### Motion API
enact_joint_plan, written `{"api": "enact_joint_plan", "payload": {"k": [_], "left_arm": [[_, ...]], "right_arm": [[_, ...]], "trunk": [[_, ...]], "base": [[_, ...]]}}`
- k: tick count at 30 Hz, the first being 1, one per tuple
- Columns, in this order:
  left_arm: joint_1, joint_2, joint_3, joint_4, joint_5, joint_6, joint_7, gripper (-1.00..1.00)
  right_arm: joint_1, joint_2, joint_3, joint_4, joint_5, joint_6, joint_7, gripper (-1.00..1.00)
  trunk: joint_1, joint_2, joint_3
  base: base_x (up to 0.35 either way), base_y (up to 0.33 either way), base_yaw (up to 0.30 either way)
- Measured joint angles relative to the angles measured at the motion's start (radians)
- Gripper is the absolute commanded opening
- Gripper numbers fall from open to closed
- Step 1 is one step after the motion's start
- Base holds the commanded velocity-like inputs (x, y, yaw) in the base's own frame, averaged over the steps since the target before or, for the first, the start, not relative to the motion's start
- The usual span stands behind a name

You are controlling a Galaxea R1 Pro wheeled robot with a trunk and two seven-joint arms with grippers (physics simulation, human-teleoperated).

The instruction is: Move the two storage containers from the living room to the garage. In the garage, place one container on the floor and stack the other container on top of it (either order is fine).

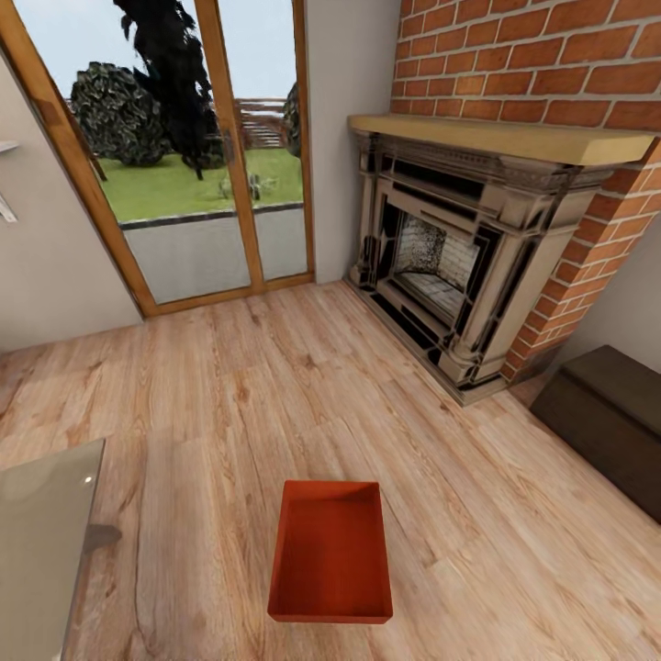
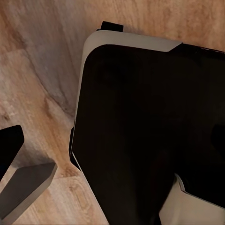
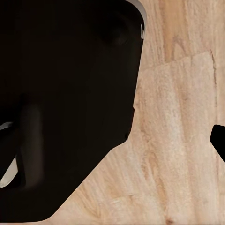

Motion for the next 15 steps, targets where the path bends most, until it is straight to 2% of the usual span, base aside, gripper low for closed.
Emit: {"api": "enact_joint_plan", "payload": {"k": [15], "left_arm": [[0.000, 0.000, 0.000, 0.000, 0.000, 0.000, 0.000, 1.00]], "right_arm": [[0.000, -0.002, 0.005, 0.000, -0.002, 0.001, -0.003, 1.00]], "trunk": [[0.000, 0.000, -0.018]], "base": [[0.000, 0.000, 0.000]]}}
